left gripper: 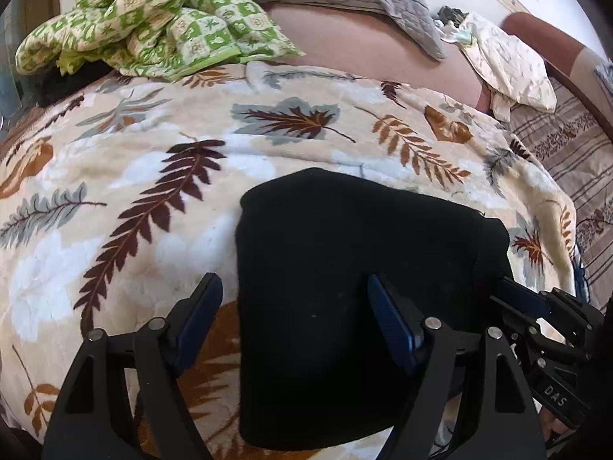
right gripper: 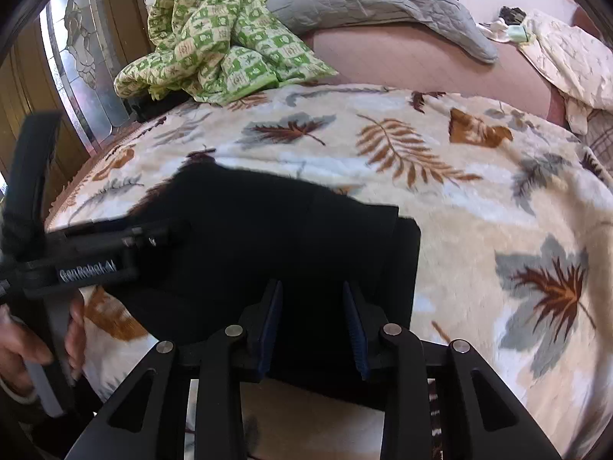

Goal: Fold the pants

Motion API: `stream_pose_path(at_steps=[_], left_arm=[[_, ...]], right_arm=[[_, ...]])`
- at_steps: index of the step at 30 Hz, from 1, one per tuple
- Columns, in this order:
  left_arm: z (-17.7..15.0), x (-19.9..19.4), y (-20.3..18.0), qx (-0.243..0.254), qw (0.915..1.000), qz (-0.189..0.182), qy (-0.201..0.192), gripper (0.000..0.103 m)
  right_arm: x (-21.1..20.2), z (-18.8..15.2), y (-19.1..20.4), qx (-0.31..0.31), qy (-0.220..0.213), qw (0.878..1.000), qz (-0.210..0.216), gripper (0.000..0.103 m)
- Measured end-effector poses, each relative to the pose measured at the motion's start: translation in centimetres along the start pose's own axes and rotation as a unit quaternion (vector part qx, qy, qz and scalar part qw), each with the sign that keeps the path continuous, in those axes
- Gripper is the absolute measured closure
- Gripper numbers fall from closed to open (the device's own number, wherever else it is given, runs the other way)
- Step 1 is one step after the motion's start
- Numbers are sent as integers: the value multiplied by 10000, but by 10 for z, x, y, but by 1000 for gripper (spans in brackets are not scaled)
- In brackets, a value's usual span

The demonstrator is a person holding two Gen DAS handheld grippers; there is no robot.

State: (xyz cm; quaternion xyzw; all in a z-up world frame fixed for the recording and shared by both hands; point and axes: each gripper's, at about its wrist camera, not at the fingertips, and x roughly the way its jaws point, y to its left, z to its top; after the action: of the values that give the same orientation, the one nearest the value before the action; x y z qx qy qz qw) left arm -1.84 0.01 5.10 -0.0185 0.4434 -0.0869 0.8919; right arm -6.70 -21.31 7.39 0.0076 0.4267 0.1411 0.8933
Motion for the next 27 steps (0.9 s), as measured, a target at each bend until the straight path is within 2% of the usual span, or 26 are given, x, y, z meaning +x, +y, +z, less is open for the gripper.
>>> stream_pose_path(at_steps=[3,13,19,21,23,27], left_arm=[[0,2,-9,117,9998,116,-55,20],[-1,1,-15,173,9994,240,-153,19],[-2,-14,-10,180,9977,593,-290,19],[-3,-17,-8,145,9975,626,-287,19],[-4,-21,-6,99,9973,678,-274,19],[-9,-32,-3,79,9956,832,-422,19]], right_arm=[[-3,-6,-3,27,-47,10000,26,72],[-6,-9,-2,3,-112,9999,-34,70],[-25,0,-1,224,-392,9990,78,67],[-30,4,3,196,-490,9986,50,63],[-32,6,6,179,-527,9984,-18,54],[-35,7,12,236,-590,9980,-58,43]])
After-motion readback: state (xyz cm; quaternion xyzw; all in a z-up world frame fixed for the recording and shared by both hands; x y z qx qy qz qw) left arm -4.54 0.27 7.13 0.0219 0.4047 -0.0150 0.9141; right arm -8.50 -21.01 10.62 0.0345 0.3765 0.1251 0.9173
